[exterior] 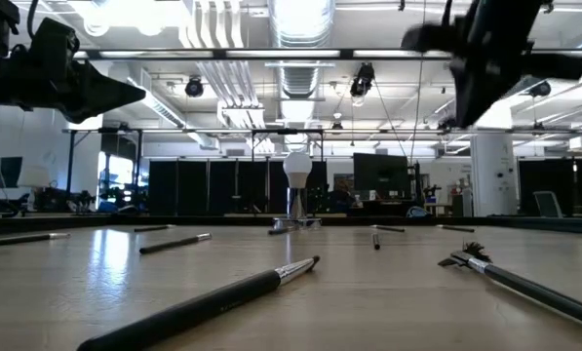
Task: Pick & Place Makeup Supplies
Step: Put the silver makeup brush into the gold makeup holder
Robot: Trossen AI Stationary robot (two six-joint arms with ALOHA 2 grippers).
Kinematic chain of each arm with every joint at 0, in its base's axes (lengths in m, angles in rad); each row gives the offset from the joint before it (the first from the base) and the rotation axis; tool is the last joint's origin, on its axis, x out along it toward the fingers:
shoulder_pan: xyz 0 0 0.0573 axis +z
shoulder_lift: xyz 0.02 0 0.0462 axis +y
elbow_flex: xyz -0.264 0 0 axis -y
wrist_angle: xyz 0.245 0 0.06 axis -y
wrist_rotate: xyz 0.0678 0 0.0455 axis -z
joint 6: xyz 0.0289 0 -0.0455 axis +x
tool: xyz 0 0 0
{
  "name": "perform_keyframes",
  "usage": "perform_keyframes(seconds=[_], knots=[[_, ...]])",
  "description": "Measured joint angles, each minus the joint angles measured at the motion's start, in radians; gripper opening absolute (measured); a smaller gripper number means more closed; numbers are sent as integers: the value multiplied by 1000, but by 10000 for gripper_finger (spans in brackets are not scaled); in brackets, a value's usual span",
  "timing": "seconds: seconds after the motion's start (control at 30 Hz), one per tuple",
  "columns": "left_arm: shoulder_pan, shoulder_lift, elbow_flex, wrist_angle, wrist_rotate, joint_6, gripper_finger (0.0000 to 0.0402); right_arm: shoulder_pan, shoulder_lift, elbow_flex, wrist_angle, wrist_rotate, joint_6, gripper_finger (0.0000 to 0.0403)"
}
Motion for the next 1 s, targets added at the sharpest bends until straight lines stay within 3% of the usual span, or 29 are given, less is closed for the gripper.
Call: perform_keyframes(seconds=[0.27, 0.43, 0.8, 1.0], knots=[[0, 5, 0, 0, 0, 0, 0, 241, 145, 276, -350, 27, 219, 8], [0, 6, 0, 0, 0, 0, 0, 371, 224, 366, -366, 93, 253, 8], [0, 11, 0, 8, 0, 0, 0, 516, 320, 375, -362, 84, 150, 8], [0, 11, 0, 9, 0, 0, 0, 566, 333, 346, -362, 203, 138, 8]])
